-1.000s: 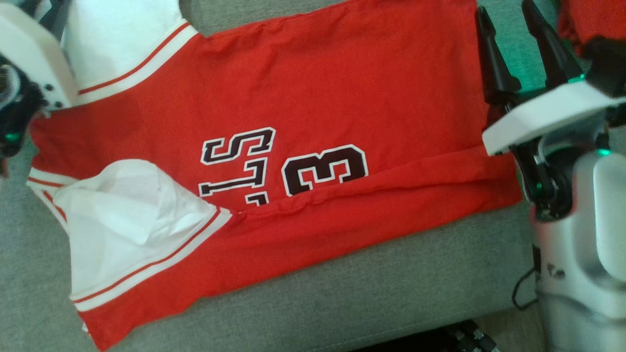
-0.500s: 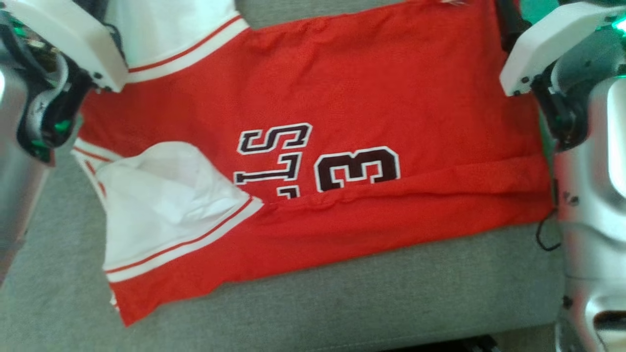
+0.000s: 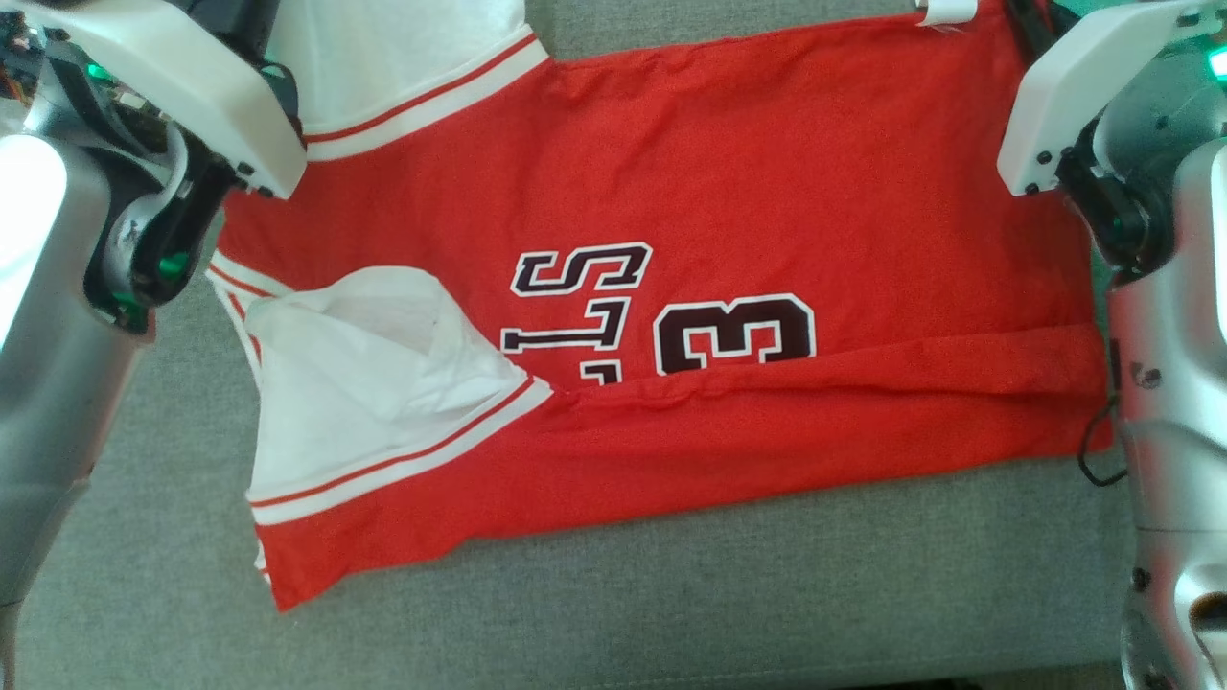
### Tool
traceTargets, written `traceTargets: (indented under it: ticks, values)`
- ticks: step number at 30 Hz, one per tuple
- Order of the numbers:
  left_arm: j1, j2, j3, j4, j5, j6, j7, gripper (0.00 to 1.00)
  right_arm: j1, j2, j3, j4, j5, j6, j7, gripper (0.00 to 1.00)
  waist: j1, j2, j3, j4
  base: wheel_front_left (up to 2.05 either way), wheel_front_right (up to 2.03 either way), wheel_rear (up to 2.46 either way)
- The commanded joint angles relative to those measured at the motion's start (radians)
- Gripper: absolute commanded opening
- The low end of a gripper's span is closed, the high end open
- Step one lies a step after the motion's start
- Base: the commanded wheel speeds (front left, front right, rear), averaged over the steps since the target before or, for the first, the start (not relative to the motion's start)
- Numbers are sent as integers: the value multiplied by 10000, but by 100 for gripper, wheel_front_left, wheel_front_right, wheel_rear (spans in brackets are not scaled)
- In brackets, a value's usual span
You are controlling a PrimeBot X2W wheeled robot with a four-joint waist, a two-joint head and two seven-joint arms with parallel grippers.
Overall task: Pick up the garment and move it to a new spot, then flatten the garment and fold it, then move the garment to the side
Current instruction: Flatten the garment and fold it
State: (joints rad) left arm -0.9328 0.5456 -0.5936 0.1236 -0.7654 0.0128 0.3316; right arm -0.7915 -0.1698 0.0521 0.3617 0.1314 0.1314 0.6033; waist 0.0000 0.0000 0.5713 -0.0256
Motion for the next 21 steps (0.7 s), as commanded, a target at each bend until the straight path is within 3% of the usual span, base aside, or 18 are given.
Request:
traceTargets:
  ticks: [1,12,21]
  values:
    - [-140,361,377,-332,8,-52,-128,0,-68,-34,76,-293,40,-7,-67,0,0,0,-67,23,0,0,0]
    - [1249,391,370,-1014,-294,22,-886,0,662,-270,205,-75,412,-7,-1680,0,0,0,-1411,338,0,0,0]
    - [4168,474,306,-2204,-685,738,-1886,0,2665,-509,-118,-478,812,-7,-2593,0,0,0,-3027,815,0,0,0]
